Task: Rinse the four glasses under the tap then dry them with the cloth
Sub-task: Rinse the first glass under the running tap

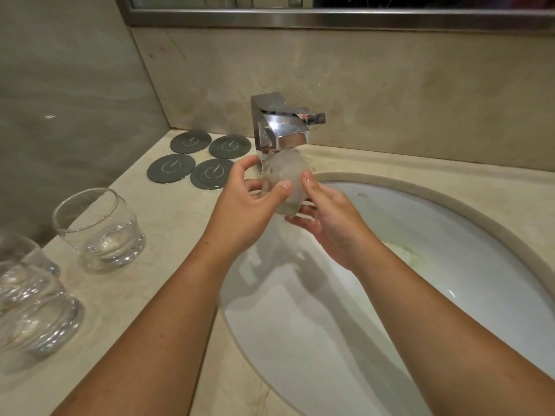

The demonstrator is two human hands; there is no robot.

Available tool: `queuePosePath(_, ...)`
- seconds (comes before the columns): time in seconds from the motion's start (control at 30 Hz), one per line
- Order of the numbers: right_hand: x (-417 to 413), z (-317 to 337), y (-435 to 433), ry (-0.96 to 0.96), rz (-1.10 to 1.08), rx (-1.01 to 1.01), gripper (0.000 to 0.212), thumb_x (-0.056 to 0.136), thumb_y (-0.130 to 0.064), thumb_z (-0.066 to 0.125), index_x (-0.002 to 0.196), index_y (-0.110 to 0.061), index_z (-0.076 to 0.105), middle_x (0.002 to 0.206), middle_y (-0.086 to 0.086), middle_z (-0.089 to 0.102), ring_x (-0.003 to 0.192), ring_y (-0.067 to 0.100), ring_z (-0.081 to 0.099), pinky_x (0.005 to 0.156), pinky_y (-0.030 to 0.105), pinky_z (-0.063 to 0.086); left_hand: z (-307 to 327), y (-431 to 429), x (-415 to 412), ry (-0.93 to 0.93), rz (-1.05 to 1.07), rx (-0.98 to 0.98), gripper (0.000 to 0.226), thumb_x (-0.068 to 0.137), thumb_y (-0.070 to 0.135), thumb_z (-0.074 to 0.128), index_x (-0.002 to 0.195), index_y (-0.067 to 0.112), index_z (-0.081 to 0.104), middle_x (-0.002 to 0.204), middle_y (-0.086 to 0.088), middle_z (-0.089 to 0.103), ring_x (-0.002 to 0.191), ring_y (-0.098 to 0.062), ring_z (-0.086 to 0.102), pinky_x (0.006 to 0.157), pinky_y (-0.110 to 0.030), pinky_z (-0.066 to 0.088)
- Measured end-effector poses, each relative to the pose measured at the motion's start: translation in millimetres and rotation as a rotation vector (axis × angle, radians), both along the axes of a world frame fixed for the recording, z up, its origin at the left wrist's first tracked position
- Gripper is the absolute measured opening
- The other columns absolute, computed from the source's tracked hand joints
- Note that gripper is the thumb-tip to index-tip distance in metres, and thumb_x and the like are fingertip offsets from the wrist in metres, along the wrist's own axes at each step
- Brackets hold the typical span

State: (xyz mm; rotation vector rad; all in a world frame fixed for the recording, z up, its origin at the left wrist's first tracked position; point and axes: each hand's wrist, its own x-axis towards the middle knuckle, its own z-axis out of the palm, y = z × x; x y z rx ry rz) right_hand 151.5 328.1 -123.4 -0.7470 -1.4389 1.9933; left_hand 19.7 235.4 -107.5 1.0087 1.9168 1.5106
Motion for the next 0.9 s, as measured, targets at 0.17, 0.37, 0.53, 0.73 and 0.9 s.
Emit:
queuePosePath(0.17, 0.8, -2.2, 0.4, 0.008, -0.021, 0.010, 0.038, 0.102, -0.041, 0.065, 0.126, -0.013, 0.073, 0.120, 0.013, 0.077, 0.110, 0.030, 0.074, 0.100, 0.043, 0.056, 0.5, -2.5, 1.2, 0.067, -0.020, 0.004, 0.082, 0.088, 0.036, 0.088, 0.155, 0.034, 0.040, 0.123, 0.007, 0.070, 0.104, -0.005, 0.076, 0.088, -0.019, 0.059)
queuePosePath(0.37, 2.8, -0.7, 0.6, 0.022, -0.022, 0.011, 0.040, 0.102, -0.040, 0.065, 0.132, -0.014, 0.071, 0.131, 0.017, 0.073, 0.114, 0.032, 0.073, 0.099, 0.042, 0.059, 2.7, -2.7, -0.9, 0.028, -0.051, -0.020, 0.071, 0.096, 0.043, 0.076, 0.157, 0.037, 0.039, 0.125, 0.014, 0.066, 0.101, 0.010, 0.070, 0.074, -0.002, 0.049)
queuePosePath(0.53, 4.2, 3.0, -2.1, 0.060, 0.011, -0.011, 0.030, 0.107, -0.035, 0.059, 0.126, -0.017, 0.072, 0.129, 0.016, 0.074, 0.101, 0.023, 0.074, 0.089, 0.036, 0.059, -1.7, -1.4, -3.4, -0.052, -0.086, -0.009, 0.067, 0.095, 0.046, 0.076, 0.154, 0.032, 0.047, 0.131, 0.009, 0.074, 0.115, 0.001, 0.071, 0.100, -0.026, 0.051)
queuePosePath(0.73, 2.5, 0.9, -2.2, 0.050, -0.041, 0.025, 0.046, 0.101, -0.033, 0.069, 0.145, -0.025, 0.059, 0.133, 0.009, 0.073, 0.124, 0.027, 0.070, 0.101, 0.046, 0.060, 3.2, -4.7, 1.0, 0.007, -0.036, 0.030, 0.057, 0.095, 0.026, 0.081, 0.146, 0.027, 0.055, 0.124, 0.014, 0.069, 0.099, 0.006, 0.074, 0.076, -0.009, 0.054)
queuePosePath(0.9, 4.5, 1.7, -3.9, 0.092, -0.051, 0.081, 0.050, 0.098, -0.027, 0.074, 0.144, -0.038, 0.057, 0.127, 0.016, 0.075, 0.120, 0.037, 0.071, 0.102, 0.056, 0.058, 4.9, -5.4, 3.1, 0.005, -0.034, 0.050, 0.058, 0.093, 0.029, 0.083, 0.144, 0.028, 0.055, 0.124, 0.012, 0.068, 0.099, 0.008, 0.073, 0.076, -0.010, 0.054)
